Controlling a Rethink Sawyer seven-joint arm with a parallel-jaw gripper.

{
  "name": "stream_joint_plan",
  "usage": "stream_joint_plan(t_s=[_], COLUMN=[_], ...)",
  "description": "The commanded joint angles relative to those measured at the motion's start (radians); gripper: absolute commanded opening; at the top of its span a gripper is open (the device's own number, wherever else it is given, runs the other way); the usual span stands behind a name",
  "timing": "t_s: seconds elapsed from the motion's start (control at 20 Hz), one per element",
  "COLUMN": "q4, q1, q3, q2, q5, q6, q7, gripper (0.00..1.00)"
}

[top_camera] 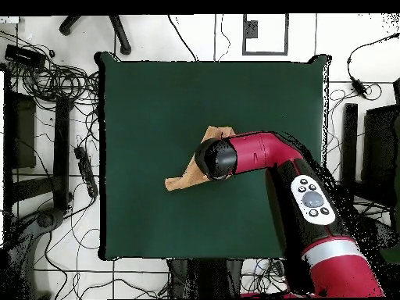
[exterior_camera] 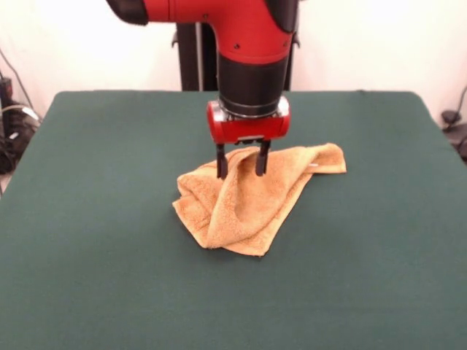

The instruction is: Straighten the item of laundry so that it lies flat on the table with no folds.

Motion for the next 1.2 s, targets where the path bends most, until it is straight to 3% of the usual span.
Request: stream_joint_plan(t_s=[0.05, 0.45, 0.5, 1.2], q4=[0.078, 0.081, 0.087, 0.085], q1=[-0.010, -0.004, -0.009, 0.008], q3=[0.120, 0.111, 0.114, 0.113], q2=[0.114, 0.132, 0.133, 0.110], q5=[-0.027, -0.046, -0.046, -0.050], q6=[-0.088, -0.136, -0.152, -0.110], q7=[-0.125, -0.115, -0.114, -0.140], gripper=[1.00, 1.00, 0.00, 0.00])
